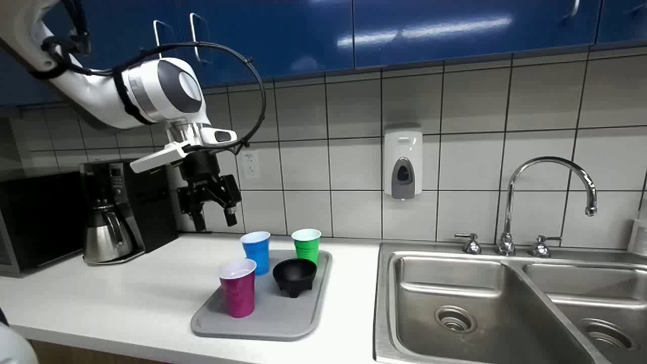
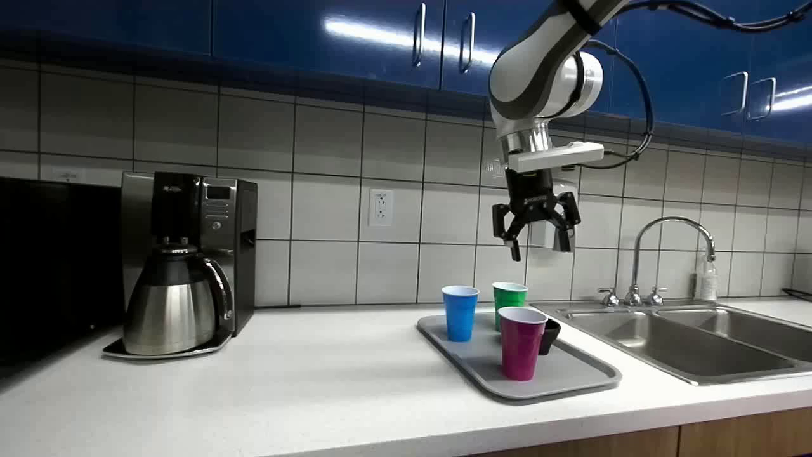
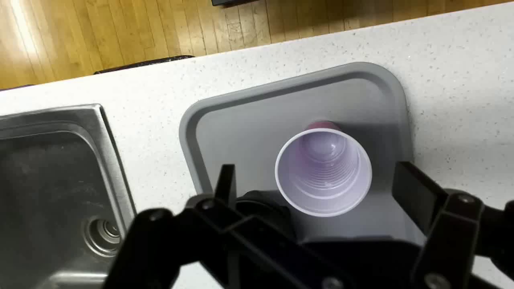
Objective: Remove the blue, purple and green cups from the tray
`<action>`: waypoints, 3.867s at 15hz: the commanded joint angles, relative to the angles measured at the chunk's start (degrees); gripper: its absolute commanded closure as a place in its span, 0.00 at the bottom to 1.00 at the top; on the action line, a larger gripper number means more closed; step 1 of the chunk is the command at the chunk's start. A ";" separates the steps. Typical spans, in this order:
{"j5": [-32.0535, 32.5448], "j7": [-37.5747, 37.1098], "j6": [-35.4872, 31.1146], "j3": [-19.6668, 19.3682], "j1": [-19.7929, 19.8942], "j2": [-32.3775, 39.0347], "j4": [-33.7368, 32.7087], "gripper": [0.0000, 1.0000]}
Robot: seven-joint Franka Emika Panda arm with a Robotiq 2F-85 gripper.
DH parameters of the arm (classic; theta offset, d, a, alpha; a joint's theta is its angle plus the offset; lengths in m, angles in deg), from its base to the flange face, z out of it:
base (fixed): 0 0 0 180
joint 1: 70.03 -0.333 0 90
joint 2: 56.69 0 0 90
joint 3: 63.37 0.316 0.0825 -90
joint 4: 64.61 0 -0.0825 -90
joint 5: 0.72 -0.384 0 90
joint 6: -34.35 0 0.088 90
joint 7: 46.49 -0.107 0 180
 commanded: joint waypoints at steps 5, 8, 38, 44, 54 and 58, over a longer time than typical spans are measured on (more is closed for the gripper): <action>0.61 -0.11 0.65 -1.45 -1.52 -0.07 -0.15 0.00; 1.51 -0.17 -0.48 -1.70 -1.92 0.35 -0.03 0.00; 10.16 0.81 -28.16 -8.33 -9.71 28.40 -16.62 0.00; 9.24 2.10 -29.70 -9.99 -11.43 34.85 -22.95 0.00; 8.48 3.21 -30.91 -12.81 -13.31 42.41 -29.49 0.00; 8.60 3.19 -31.36 -13.55 -13.81 43.31 -30.35 0.34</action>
